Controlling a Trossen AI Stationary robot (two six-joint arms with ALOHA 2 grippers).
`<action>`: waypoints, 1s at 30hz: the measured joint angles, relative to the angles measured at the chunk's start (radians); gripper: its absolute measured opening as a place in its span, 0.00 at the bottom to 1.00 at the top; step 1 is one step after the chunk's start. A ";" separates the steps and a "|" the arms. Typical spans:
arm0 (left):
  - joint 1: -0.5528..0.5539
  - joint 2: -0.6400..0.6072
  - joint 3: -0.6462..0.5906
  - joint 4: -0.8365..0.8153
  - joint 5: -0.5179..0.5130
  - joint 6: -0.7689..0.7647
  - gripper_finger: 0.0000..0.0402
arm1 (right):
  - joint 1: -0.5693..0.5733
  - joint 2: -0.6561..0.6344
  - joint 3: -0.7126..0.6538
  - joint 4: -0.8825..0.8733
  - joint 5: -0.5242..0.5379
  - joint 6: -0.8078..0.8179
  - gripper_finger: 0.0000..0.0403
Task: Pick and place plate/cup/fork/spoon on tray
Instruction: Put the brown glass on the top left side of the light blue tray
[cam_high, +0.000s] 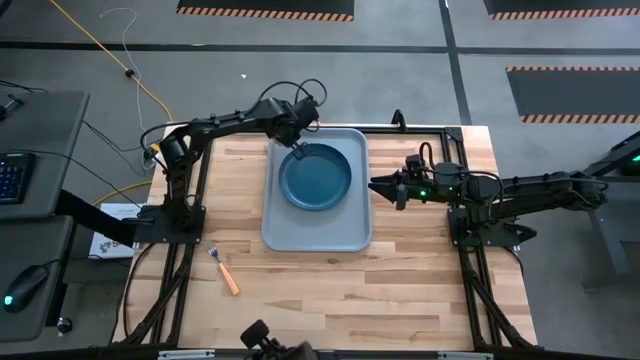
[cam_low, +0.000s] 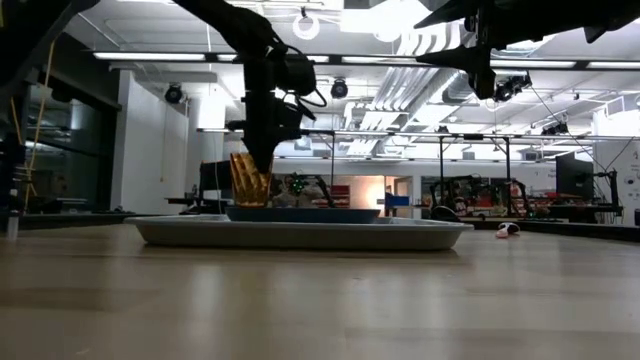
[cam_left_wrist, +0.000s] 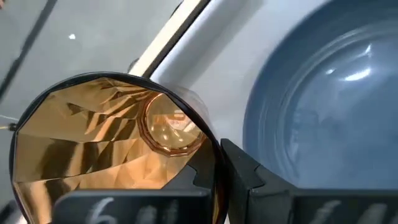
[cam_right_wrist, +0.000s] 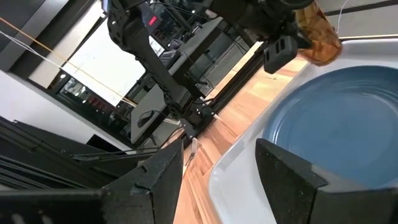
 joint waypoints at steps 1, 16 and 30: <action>0.003 0.000 -0.001 -0.001 0.017 -0.005 0.00 | 0.000 0.000 0.000 0.000 0.000 0.000 0.48; -0.029 0.003 -0.001 0.034 0.065 -0.050 0.00 | 0.000 0.000 0.000 0.000 0.000 0.000 0.48; -0.005 0.003 -0.001 0.034 0.050 -0.041 0.01 | 0.000 0.000 0.000 0.000 0.000 0.000 0.48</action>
